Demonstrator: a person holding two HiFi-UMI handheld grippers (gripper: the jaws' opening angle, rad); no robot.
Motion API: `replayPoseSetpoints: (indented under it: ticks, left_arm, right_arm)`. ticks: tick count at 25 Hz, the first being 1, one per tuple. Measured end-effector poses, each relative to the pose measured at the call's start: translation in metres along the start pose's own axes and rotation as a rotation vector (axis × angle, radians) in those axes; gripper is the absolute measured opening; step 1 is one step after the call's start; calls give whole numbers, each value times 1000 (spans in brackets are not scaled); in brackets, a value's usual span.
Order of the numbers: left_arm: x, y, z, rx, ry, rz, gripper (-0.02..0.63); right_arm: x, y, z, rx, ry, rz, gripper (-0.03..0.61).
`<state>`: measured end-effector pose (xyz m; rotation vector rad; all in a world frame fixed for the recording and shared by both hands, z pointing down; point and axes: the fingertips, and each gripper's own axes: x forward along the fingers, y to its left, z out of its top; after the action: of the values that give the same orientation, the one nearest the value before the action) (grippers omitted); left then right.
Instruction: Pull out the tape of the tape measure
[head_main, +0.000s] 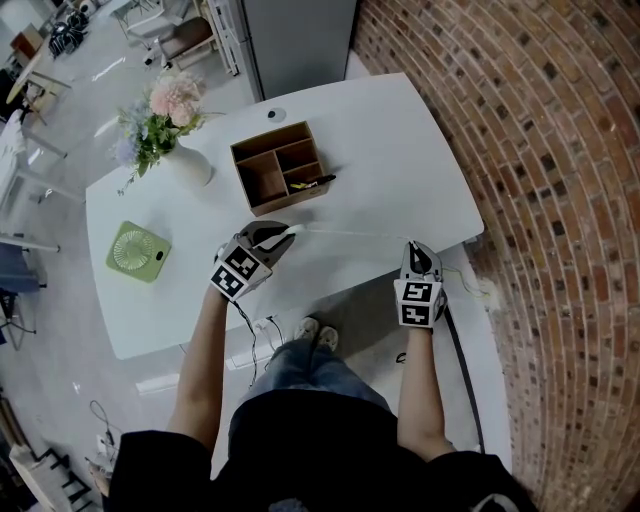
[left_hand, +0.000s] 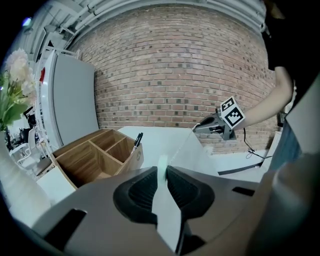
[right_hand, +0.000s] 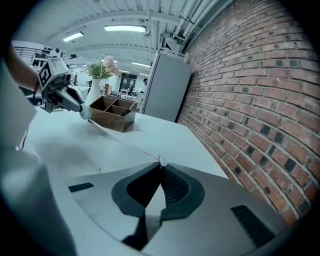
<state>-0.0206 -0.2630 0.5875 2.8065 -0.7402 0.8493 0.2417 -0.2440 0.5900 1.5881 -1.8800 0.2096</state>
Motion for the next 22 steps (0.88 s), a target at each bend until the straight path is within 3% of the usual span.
replayPoseSetpoints:
  ticks: [22]
  left_arm:
    - [11,4,-10,-14,29,-20,72]
  right_arm:
    - [13,-15,-13,27,36,-24,3]
